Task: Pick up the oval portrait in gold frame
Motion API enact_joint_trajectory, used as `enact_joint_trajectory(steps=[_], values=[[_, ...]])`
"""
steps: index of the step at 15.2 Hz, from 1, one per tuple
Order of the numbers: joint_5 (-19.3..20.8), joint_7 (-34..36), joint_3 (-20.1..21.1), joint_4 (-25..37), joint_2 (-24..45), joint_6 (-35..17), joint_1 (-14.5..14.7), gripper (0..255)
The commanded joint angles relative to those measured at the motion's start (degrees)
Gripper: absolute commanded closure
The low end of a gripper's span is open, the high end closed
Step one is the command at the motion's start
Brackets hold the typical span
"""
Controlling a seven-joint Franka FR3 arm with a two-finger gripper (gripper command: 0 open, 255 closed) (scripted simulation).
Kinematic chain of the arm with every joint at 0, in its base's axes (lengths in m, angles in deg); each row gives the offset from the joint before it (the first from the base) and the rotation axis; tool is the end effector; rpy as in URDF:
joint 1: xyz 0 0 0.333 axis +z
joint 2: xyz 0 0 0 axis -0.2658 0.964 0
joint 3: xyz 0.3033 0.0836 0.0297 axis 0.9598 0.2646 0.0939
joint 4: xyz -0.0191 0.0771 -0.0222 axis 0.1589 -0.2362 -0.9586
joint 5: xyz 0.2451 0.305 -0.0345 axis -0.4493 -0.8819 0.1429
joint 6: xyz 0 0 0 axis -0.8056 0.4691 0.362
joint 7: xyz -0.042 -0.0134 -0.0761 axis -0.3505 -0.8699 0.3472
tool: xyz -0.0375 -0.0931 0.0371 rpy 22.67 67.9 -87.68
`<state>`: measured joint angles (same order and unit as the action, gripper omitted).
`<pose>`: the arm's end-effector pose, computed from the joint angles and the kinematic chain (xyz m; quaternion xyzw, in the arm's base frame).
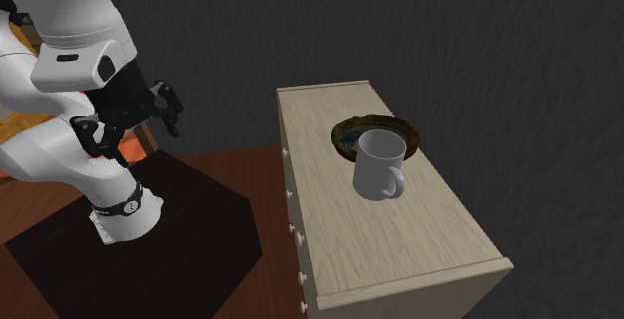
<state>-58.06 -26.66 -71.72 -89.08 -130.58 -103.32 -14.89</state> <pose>0.3004 0.0273 0.5672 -0.9994 0.0238 0.0206 0.0165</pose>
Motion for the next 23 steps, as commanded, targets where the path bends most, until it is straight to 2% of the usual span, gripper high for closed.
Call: enact_joint_trajectory(steps=[1,9,14,19,23], values=[[0.0,0.0,0.0,0.0,0.0,0.0,0.0,0],[-10.2,21.1,12.7,-7.2,-2.6,-18.6,-0.6,0],[-13.9,34.6,22.6,-7.3,0.4,-31.3,-3.1,0],[-13.8,49.1,33.9,-4.0,5.7,-42.8,-9.6,0],[-10.7,61.8,44.5,0.8,9.8,-49.9,-18.7,0]])
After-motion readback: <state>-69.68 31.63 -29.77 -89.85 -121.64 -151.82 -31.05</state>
